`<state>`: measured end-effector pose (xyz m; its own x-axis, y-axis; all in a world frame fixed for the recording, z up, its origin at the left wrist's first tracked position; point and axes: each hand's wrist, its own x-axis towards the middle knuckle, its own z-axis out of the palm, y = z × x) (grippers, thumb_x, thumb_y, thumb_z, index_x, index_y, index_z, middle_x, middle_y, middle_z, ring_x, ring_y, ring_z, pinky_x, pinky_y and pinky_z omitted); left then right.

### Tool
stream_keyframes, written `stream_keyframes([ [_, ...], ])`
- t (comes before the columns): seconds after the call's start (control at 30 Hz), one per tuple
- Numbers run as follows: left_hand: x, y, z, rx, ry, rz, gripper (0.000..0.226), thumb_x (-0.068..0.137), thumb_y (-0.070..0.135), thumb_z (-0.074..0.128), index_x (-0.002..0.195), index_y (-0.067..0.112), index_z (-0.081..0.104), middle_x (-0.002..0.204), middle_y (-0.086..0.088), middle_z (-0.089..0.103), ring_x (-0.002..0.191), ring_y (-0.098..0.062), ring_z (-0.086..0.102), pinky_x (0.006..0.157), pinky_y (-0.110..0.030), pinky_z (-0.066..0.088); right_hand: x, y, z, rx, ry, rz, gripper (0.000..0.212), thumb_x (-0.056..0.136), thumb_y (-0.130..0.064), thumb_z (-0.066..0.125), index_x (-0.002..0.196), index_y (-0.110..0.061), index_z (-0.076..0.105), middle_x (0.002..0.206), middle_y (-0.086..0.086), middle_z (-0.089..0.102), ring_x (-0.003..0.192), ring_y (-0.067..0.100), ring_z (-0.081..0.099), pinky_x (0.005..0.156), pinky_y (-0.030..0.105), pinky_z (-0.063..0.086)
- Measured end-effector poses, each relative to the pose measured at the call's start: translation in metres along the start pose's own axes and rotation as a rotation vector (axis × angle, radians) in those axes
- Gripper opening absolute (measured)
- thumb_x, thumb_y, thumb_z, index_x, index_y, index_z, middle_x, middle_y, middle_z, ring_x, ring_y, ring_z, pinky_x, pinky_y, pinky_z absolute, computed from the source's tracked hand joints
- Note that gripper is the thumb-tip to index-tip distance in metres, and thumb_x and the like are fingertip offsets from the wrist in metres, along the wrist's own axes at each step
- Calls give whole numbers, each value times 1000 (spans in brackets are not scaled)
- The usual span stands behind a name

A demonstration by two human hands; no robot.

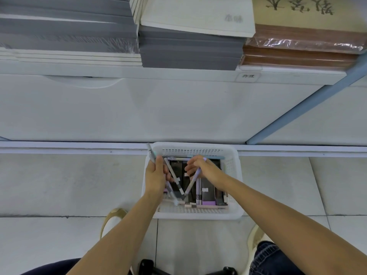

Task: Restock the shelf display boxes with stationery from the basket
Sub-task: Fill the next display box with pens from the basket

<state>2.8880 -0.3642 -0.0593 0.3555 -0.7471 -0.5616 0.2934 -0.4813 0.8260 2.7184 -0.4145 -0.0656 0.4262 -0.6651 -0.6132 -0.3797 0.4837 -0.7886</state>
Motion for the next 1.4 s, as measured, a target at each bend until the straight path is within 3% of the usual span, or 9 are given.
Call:
stream_keyframes([
  [0.1,-1,-3,2,156,-145,20,41,101,39,45,67,15,40,52,2,35,37,-6,30,36,-20,29,2,-15,3,-99,33,17,28,101,-26,31,82,-13,47,70,2,47,64,13,46,64,27,41],
  [0.2,-4,-4,2,344,-295,109,40,88,46,59,76,8,56,52,5,51,43,-7,47,43,-18,41,6,-25,10,-112,15,4,36,100,-27,29,67,-16,40,55,-1,32,46,9,25,49,23,24],
  [0.27,-4,-3,-1,431,-367,166,25,85,36,70,87,12,66,64,8,66,59,-4,63,58,-15,51,8,-30,16,-153,27,-7,40,103,-28,29,66,-16,43,52,-3,39,42,6,32,45,17,28],
  [0.37,-1,-2,-11,423,-390,179,7,86,20,72,88,14,68,67,4,71,61,-8,67,60,-18,54,8,-36,20,-69,-32,-63,33,104,-33,38,80,-14,51,54,-11,56,43,-1,46,45,11,35],
  [0.47,3,-3,-25,499,-237,199,22,91,25,67,76,10,63,52,0,61,47,-11,57,50,-22,51,12,-27,16,20,-7,-104,35,102,-41,39,103,-10,56,74,-1,60,53,7,47,49,17,40],
  [0.67,8,-9,-49,452,-47,127,28,93,31,64,69,19,55,44,2,52,41,-9,48,45,-24,44,34,12,40,-663,141,4,23,91,-42,62,93,-19,60,79,-6,63,73,10,61,67,25,49],
  [0.87,11,-14,-61,392,-29,72,29,90,30,66,74,11,52,47,2,47,41,-13,42,43,-23,41,53,17,67,-912,182,40,24,92,-36,62,92,-12,62,93,7,68,85,22,64,66,30,43],
  [1.07,16,-4,-59,360,36,126,18,89,25,69,77,16,58,52,8,51,43,-7,43,42,-19,40,45,-10,49,-728,-17,-127,19,96,-28,56,98,-10,59,90,6,68,80,21,65,75,38,54],
  [1.4,-7,85,-40,253,-7,240,36,85,26,74,72,12,43,54,2,32,44,-11,27,43,-23,26,-17,-129,-10,-495,-130,-362,13,93,-27,64,103,-19,65,63,-16,58,58,-5,49,61,13,37],
])
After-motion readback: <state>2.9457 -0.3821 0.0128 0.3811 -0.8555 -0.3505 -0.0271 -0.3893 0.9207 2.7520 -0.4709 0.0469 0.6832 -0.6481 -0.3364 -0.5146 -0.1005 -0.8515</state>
